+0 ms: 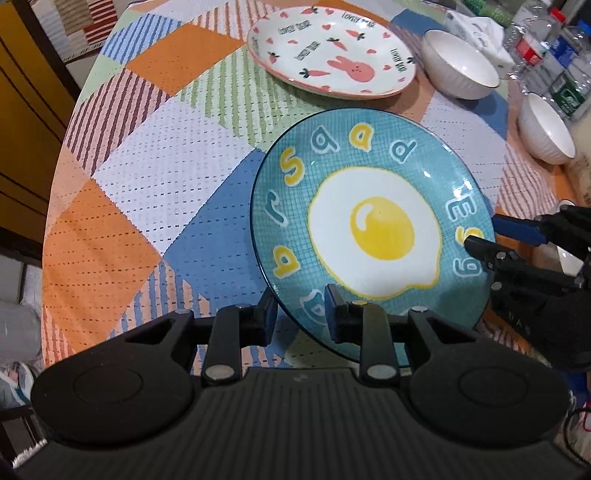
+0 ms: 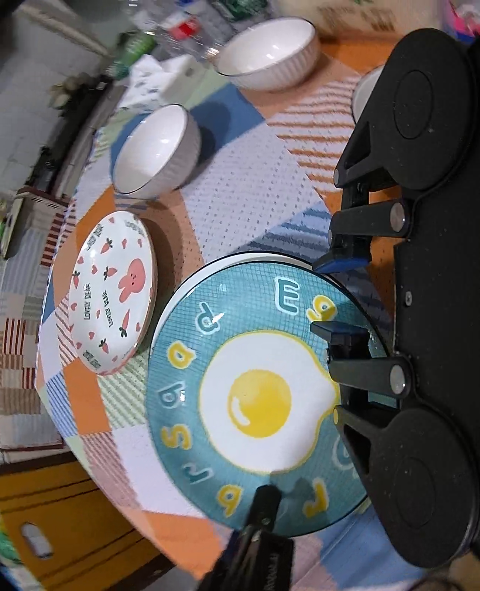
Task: Organize plates and bowls
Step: 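Lower the blue plate onto the white plate and open the left tool, then move the left tool to the pink-bunny Lovely Bear plate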
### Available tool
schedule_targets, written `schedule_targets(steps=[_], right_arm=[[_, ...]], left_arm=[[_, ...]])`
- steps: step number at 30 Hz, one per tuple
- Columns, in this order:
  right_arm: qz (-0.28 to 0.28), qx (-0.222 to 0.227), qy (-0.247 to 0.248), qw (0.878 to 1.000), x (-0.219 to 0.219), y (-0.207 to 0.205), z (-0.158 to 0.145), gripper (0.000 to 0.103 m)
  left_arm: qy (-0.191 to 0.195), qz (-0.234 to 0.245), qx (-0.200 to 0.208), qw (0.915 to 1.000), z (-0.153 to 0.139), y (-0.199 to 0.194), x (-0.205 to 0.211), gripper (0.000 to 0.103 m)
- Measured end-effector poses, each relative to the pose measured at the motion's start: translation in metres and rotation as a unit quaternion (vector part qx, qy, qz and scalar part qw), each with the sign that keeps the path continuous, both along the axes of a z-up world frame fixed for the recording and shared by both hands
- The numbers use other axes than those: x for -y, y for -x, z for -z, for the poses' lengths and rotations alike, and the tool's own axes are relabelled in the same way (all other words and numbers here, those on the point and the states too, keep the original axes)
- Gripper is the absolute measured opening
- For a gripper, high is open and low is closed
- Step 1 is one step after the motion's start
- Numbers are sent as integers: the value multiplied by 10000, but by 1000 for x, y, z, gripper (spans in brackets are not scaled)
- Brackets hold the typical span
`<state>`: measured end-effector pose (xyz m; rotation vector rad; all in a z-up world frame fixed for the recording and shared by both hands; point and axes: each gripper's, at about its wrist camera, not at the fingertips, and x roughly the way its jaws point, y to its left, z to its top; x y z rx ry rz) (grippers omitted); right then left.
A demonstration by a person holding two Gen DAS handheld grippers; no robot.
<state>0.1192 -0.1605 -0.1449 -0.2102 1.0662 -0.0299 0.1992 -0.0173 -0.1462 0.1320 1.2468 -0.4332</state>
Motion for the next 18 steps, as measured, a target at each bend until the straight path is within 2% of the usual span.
schedule_targets(steps=[2,5,9,13,15,18], right_arm=[[-71,104,183,9998,-4,1,1,33],[-98,228,204,9995,-2,0,-1,33],[-15,433,-363,9984,15,0,-18,32],[-92,840,-560,9949,29,-3,-41,33],[-181,1038,-714,9919,37,-7,-56,35],[-419,1230,-962,9868,45,-15,-73,49]], left_arm=[[8,-123,-86,9999,5,-3,-1,25],[64,-183,-79,9998,6,-3,-4,25],[-26,-193,85,9998,-7,-7,-9,25],[71,-191,114,9997,-27,-20,-20,25],[-28,-85,267,9996,-39,-26,-21,26],[-361,156,654,9971,-58,-34,-17,27]])
